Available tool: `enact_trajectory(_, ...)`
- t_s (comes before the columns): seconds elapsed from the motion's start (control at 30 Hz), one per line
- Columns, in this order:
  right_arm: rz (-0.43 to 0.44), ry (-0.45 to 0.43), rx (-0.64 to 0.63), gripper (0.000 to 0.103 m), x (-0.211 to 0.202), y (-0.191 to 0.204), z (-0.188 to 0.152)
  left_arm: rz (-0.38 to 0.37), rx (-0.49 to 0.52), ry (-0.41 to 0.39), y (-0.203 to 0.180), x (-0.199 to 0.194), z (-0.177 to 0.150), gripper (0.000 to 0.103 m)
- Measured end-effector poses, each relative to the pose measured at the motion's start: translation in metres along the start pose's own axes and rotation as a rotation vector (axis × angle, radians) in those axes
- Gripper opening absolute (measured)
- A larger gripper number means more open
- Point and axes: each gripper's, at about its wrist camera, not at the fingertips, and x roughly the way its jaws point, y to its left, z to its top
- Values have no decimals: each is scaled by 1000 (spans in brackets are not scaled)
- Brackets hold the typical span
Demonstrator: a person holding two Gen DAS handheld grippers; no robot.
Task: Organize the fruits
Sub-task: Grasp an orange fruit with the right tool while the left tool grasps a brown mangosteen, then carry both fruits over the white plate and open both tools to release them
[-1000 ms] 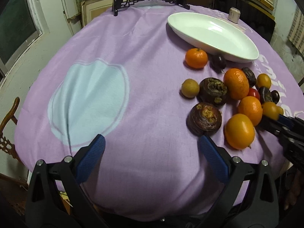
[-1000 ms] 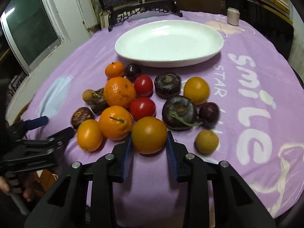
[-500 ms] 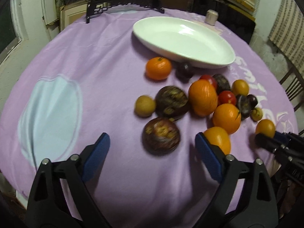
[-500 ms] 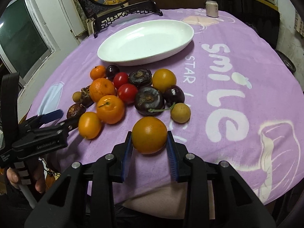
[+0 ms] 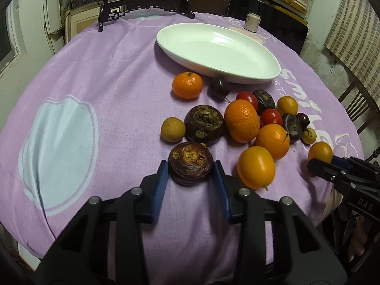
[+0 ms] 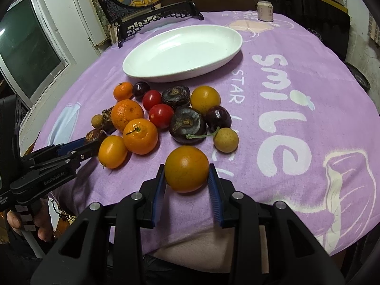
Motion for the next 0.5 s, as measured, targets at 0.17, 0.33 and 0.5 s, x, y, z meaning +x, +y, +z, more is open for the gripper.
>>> enact_trajectory(0.17,7,3,-5,35,3,2,1,19,21,-9,-6,3,3,40)
enact_trajectory(0.33,6,-32,-22,35,-6,1,10,-2,10,-7,-4,-2,7,39)
enact_trajectory(0.5,17,-56,-40,35,-9,-2,35,-2,29,-58,-7,-23,26,39)
